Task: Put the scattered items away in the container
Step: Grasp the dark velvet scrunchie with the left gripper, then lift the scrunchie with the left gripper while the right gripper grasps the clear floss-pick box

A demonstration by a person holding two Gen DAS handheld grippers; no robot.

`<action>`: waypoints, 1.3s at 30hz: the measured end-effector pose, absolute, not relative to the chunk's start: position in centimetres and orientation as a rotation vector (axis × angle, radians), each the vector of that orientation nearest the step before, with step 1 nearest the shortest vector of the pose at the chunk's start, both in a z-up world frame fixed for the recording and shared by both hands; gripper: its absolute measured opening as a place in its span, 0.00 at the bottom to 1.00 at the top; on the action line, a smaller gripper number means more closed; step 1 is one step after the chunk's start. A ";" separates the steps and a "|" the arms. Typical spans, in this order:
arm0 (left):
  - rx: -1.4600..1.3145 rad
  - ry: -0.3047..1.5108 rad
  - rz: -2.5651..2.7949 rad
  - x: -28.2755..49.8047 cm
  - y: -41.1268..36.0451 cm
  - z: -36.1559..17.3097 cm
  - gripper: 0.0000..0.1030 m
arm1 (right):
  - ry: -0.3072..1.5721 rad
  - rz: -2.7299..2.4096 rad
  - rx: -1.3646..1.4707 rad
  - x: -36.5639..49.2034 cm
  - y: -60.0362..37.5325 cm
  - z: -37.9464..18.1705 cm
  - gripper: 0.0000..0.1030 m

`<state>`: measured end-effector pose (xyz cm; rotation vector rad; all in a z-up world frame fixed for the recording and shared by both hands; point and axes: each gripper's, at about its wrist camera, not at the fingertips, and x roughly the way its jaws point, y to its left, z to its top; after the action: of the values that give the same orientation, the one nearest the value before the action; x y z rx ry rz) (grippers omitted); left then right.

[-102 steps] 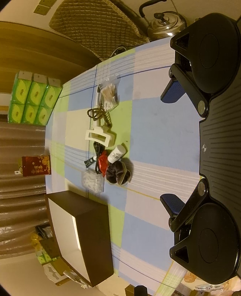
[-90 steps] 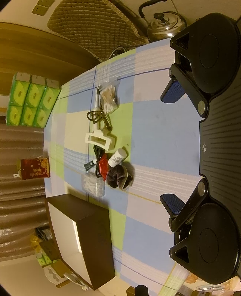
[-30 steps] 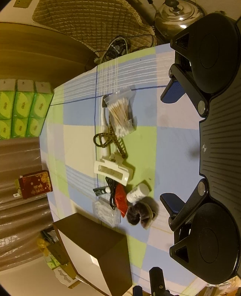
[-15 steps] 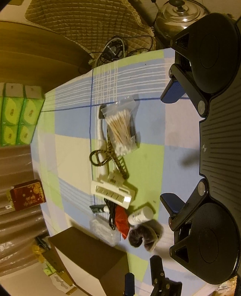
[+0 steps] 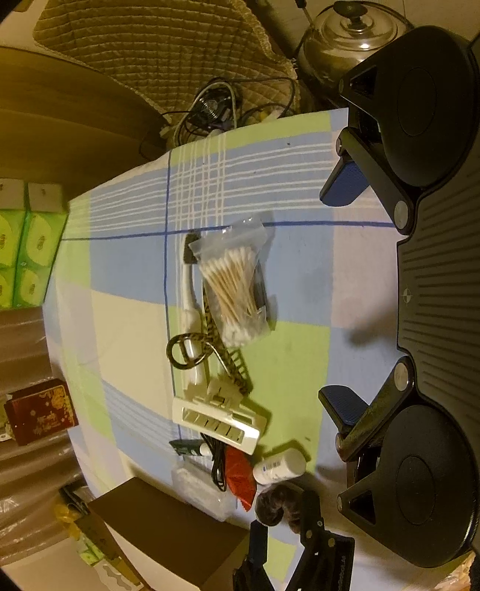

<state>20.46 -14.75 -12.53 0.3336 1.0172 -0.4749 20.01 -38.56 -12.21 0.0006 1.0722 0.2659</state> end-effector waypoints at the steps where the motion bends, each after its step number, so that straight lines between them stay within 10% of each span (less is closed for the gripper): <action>1: 0.333 1.020 -0.480 20.7 -14.8 -12.8 0.71 | 1.075 0.265 0.000 20.1 -38.7 -12.3 0.98; 16: 0.233 1.041 -0.424 20.2 -13.8 -13.1 0.22 | 1.082 0.328 -0.027 20.7 -38.3 -12.7 0.98; 39: 0.050 0.974 0.006 14.8 -5.2 -7.0 0.21 | 0.885 0.747 -0.172 21.4 -28.8 -8.0 0.98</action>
<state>14.76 -5.25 -7.00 0.0499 0.9736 0.0061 21.44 -28.83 -8.04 -0.1723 0.8853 0.7470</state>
